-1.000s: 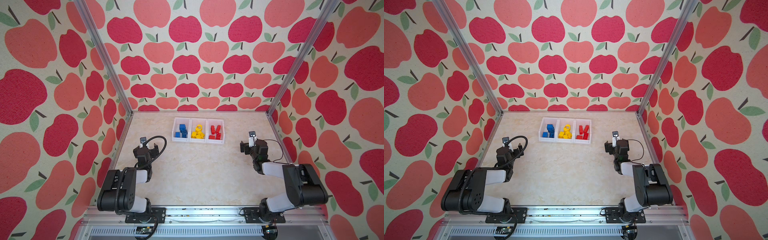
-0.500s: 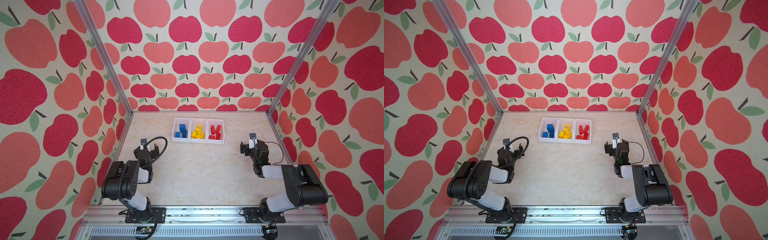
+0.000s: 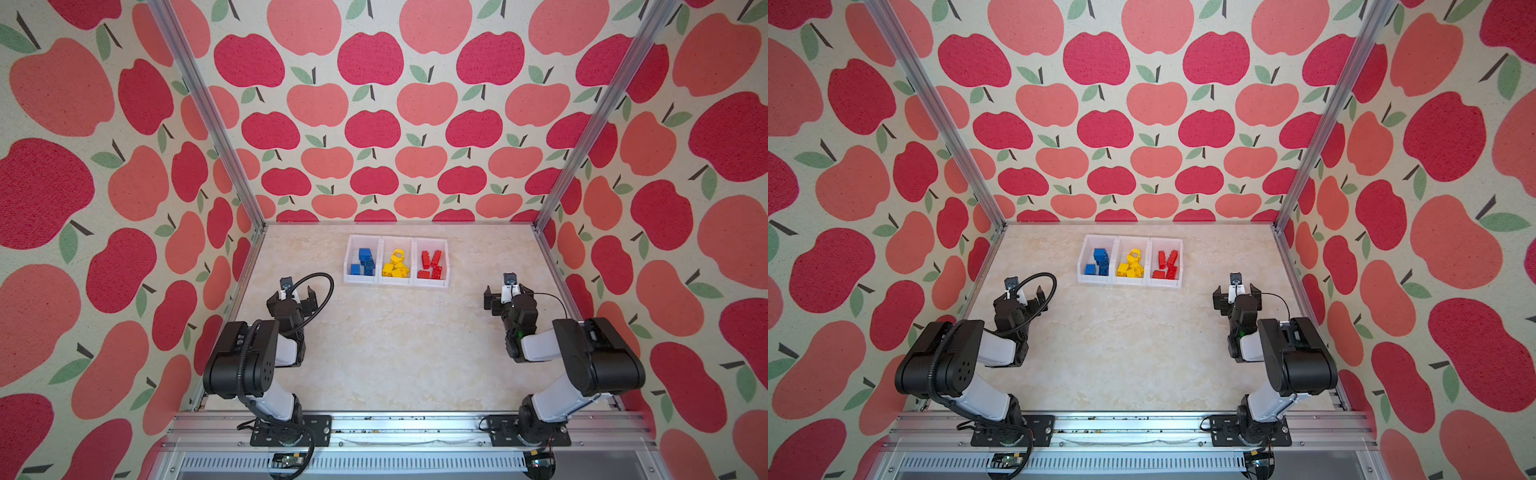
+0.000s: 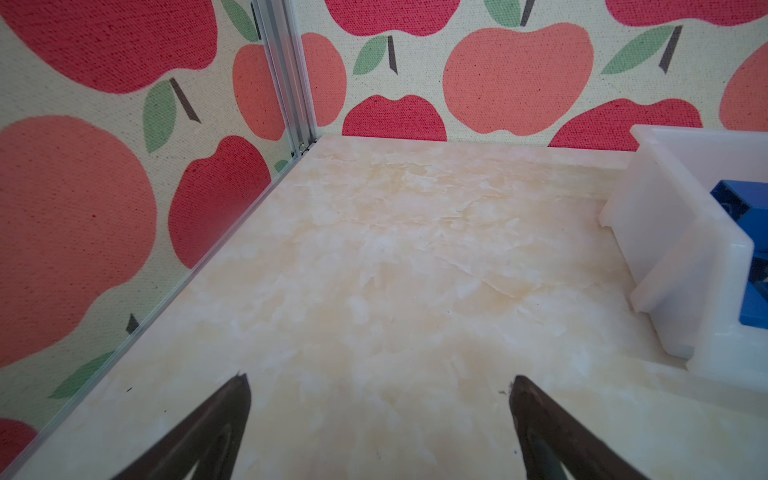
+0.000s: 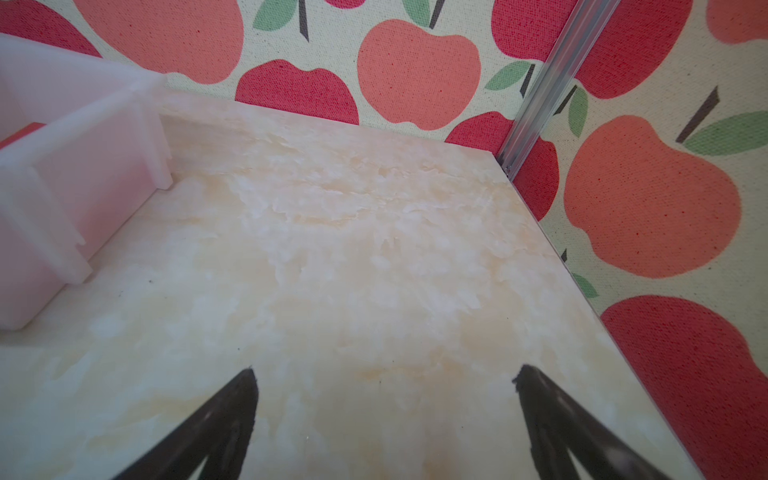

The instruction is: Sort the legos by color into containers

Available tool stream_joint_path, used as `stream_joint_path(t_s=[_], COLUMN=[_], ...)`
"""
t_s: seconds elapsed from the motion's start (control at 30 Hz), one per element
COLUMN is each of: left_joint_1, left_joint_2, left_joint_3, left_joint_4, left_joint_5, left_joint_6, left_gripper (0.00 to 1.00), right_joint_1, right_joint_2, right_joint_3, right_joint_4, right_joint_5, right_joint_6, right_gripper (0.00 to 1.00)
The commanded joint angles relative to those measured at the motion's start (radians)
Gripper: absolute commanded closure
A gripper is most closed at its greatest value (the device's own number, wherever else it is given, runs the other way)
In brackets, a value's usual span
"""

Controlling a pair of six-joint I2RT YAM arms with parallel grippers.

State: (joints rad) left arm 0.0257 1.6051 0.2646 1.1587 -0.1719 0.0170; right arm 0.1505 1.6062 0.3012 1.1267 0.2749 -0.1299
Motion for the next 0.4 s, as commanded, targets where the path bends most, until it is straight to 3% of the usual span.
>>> stream_joint_path(t_s=[0.0,0.37], left_joint_1=[0.008,0.009], left_joint_2=[0.016,0.022], left_joint_3=[-0.007,-0.008], left_joint_4=[0.036,0.041], left_joint_5=[0.005,-0.001], left_joint_6=[-0.009,-0.011], left_gripper=[0.01,0.01], right_joint_1=[0.012,0.012], right_joint_2=[0.011,0.010], right_joint_3=[-0.001,0.005], right_joint_4=[0.046,0.033], right_joint_5=[0.070,0.087], right_joint_6=[0.019,0.023], right_gripper=[0.01,0.01])
